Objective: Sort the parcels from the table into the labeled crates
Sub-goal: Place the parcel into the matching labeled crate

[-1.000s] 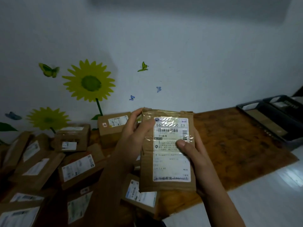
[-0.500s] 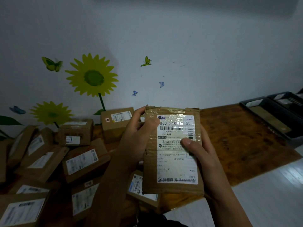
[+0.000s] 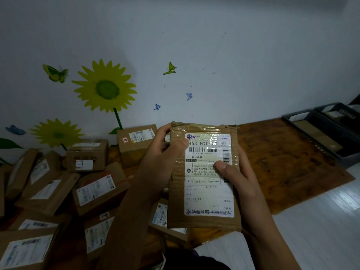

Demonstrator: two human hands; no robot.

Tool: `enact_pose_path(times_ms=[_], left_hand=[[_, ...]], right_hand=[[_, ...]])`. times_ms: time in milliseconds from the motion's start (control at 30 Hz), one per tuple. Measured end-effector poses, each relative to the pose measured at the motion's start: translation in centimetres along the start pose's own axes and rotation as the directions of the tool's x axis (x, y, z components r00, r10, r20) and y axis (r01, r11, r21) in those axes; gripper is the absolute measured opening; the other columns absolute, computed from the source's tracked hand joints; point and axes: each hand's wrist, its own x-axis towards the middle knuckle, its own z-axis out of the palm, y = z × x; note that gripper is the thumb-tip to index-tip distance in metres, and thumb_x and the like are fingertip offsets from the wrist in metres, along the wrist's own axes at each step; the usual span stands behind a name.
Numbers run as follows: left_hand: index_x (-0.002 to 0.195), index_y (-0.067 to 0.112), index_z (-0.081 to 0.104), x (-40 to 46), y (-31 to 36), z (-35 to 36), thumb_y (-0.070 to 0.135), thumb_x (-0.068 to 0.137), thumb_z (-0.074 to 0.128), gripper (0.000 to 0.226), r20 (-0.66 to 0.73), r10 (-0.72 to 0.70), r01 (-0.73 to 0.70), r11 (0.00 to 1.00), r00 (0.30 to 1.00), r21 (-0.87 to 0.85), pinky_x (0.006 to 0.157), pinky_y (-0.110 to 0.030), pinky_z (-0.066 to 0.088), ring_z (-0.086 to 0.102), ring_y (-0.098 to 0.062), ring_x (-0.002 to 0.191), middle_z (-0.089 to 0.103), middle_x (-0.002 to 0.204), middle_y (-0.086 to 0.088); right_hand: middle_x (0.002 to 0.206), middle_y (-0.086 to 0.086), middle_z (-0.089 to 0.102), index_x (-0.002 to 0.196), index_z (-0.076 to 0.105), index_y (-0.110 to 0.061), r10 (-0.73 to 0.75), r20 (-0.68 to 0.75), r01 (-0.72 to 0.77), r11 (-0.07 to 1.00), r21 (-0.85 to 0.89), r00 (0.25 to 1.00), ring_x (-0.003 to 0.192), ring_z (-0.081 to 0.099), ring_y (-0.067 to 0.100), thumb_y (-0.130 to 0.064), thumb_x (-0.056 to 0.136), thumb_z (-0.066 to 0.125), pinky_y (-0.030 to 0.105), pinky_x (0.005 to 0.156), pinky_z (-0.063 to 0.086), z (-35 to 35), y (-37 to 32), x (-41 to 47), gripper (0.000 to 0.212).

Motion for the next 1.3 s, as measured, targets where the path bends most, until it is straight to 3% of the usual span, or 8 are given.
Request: enact_pose_path(times_ms=[533, 867, 1100, 1300], left_hand=[[0.129, 0.016, 0.055, -0.2, -0.9, -0.1, 0.013, 0.099, 0.056, 0.031, 0.033, 0.009, -0.010, 1.000, 0.999, 0.027, 0.067, -0.032, 0.059, 0.075, -0.025, 0.089, 0.076, 0.102, -0.007], [0.138, 0.018, 0.049, -0.1, -1.7, -0.1, 0.027, 0.080, 0.059, 0.060, 0.044, 0.028, -0.030, 0.998, 0.999, 0.055, 0.070, -0.034, 0.060, 0.074, -0.026, 0.093, 0.075, 0.106, -0.006], [0.143, 0.020, 0.045, 0.1, -2.1, 0.0, 0.024, 0.078, 0.060, 0.066, 0.043, 0.035, -0.037, 0.998, 0.998, 0.047, 0.072, -0.037, 0.060, 0.074, -0.027, 0.095, 0.074, 0.110, -0.005], [0.141, 0.023, 0.047, 0.2, -2.1, 0.0, 0.020, 0.078, 0.059, 0.064, 0.046, 0.032, -0.033, 0.999, 0.998, 0.025, 0.067, -0.031, 0.059, 0.075, -0.025, 0.093, 0.076, 0.106, -0.001]], right_hand=[[0.121, 0.004, 0.073, 0.144, 0.049, -0.033, -0.006, -0.025, 0.006, 1.000, -0.005, 1.000, 0.105, 0.073, 0.029, -0.027, 0.079, 0.068, 0.036, 0.074, 0.061, -0.2, 0.2, -0.4, 0.068], [0.122, 0.003, 0.072, 0.144, 0.048, -0.035, 0.005, -0.035, -0.005, 1.000, -0.005, 0.999, 0.106, 0.073, 0.029, -0.029, 0.080, 0.067, 0.039, 0.076, 0.061, -0.2, 0.4, -0.6, 0.067], [0.119, 0.003, 0.073, 0.143, 0.049, -0.033, 0.007, -0.044, -0.006, 1.000, 0.019, 0.999, 0.104, 0.073, 0.029, -0.028, 0.080, 0.067, 0.035, 0.073, 0.061, -0.2, 0.3, -0.5, 0.067], [0.120, 0.004, 0.073, 0.144, 0.048, -0.031, 0.007, -0.054, -0.005, 1.000, 0.026, 0.999, 0.104, 0.073, 0.029, -0.028, 0.080, 0.067, 0.035, 0.074, 0.061, -0.2, 0.4, -0.4, 0.067]])
